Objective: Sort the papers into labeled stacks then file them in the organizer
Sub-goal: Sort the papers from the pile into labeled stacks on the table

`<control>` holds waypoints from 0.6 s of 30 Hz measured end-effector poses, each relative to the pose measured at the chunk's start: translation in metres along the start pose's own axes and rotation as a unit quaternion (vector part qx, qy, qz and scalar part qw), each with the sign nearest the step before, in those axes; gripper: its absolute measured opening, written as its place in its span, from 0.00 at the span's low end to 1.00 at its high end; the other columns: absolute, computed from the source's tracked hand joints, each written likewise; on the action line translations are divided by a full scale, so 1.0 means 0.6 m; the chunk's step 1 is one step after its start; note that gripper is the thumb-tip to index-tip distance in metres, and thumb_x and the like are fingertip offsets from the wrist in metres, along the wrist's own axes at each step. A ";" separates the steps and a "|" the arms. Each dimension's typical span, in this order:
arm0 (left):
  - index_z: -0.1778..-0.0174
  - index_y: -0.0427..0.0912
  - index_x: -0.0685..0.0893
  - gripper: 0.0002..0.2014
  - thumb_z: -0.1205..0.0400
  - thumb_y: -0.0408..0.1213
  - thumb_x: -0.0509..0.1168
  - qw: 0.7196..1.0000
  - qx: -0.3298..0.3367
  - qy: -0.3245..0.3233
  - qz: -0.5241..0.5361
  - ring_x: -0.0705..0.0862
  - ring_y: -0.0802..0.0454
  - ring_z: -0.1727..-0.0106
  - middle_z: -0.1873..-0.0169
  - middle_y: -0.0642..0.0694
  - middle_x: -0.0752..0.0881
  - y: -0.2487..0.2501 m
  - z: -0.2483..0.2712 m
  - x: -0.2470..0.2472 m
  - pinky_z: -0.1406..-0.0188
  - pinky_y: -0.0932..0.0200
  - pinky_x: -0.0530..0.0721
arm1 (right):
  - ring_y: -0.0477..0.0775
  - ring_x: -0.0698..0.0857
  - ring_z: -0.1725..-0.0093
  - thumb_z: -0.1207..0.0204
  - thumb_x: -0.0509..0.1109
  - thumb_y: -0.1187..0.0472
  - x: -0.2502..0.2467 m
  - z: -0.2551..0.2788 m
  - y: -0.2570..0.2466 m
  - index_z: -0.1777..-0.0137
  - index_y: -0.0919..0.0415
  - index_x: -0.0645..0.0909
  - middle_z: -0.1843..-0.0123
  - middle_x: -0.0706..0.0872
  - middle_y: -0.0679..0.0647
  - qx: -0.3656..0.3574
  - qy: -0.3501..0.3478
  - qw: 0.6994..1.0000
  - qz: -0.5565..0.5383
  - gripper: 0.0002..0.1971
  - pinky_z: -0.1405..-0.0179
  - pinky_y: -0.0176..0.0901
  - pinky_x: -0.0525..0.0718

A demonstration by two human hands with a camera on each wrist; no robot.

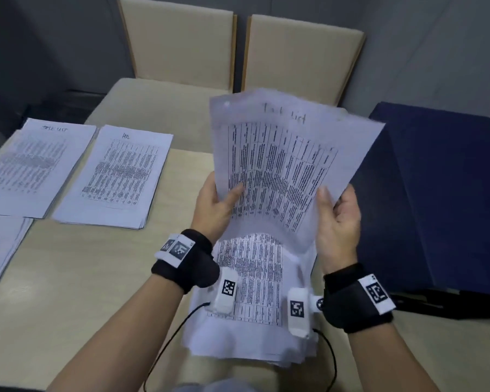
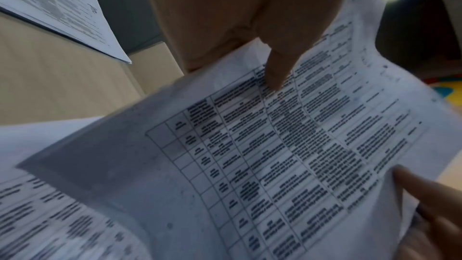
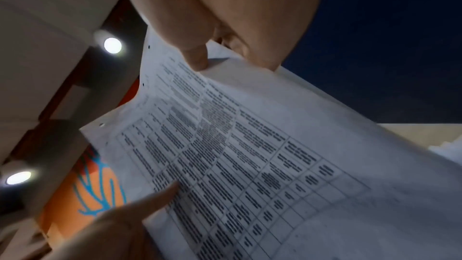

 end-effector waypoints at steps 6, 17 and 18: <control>0.41 0.36 0.79 0.10 0.16 0.36 0.65 0.972 -0.110 -0.022 -0.207 0.85 0.40 0.42 0.43 0.39 0.86 -0.096 0.028 -0.043 0.39 0.40 0.83 | 0.34 0.78 0.63 0.15 0.65 0.59 0.011 0.045 0.075 0.56 0.43 0.72 0.61 0.76 0.35 0.101 -0.062 0.978 0.170 0.10 0.52 0.39 0.76; 0.42 0.41 0.81 0.08 0.14 0.35 0.60 0.955 -0.088 0.238 -0.156 0.87 0.42 0.45 0.46 0.42 0.88 -0.007 0.046 -0.352 0.43 0.45 0.85 | 0.51 0.88 0.53 0.16 0.65 0.56 0.158 0.069 0.113 0.41 0.57 0.77 0.48 0.87 0.55 0.149 -0.160 0.971 0.092 0.08 0.45 0.49 0.85; 0.44 0.41 0.81 0.07 0.14 0.34 0.60 0.945 -0.094 0.263 -0.173 0.87 0.40 0.46 0.48 0.40 0.88 -0.002 0.042 -0.407 0.44 0.43 0.85 | 0.54 0.88 0.51 0.16 0.65 0.56 0.160 0.077 0.134 0.40 0.57 0.76 0.48 0.87 0.56 0.171 -0.167 0.964 0.116 0.09 0.43 0.53 0.84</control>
Point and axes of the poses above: each hand's wrist, its own z-axis away from the middle knuckle, its own x-axis out of the palm, y = z × x, the point moved 1 cm from there along -z, towards the middle knuckle
